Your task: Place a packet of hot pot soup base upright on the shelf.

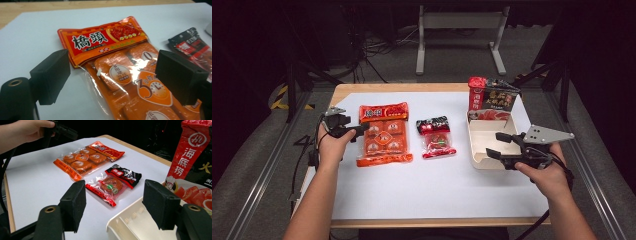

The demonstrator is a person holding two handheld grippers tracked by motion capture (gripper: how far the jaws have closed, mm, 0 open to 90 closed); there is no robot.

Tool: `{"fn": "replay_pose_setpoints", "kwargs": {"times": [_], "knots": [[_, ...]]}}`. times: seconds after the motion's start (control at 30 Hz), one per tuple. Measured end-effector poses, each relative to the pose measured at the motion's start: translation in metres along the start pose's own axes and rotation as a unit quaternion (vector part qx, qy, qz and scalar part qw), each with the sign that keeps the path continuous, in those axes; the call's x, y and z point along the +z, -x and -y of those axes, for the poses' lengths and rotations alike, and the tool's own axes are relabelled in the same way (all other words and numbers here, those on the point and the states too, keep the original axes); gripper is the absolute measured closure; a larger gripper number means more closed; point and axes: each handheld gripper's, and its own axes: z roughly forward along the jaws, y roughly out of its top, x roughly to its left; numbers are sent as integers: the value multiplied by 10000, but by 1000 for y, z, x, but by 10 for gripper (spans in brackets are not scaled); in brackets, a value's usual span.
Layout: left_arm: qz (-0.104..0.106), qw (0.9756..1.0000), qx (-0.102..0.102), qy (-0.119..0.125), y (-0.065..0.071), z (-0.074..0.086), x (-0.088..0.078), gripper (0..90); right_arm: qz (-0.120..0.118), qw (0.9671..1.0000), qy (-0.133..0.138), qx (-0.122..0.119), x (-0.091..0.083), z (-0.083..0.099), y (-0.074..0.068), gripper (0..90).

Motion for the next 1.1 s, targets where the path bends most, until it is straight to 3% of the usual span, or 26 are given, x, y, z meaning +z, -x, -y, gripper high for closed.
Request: {"fn": "replay_pose_setpoints", "kwargs": {"times": [0.23, 0.5, 0.73, 0.93, 1.0, 1.1], "knots": [[-65, 9996, -179, -221, -9, 5, 13, 149, 10, 10000, -49, -14, 1, 1, -2, 346], [-174, 9960, -505, -713, -19, 13, 22, 215, -1, 9999, -114, -32, 4, 3, -5, 339], [38, 9923, -784, -958, -22, 17, 28, 269, 19, 9999, -149, -9, 4, 5, -5, 335], [261, 9876, -1093, -1093, -20, 18, 29, 321, 25, 9999, -169, -21, 5, 6, -5, 335], [263, 9876, -1080, -1107, -19, 18, 29, 323, 22, 9998, -174, -18, 6, 6, -5, 335], [482, 9857, -1111, -1176, -16, 18, 30, 395, 17, 9998, -193, -20, 7, 6, -6, 333]]}}
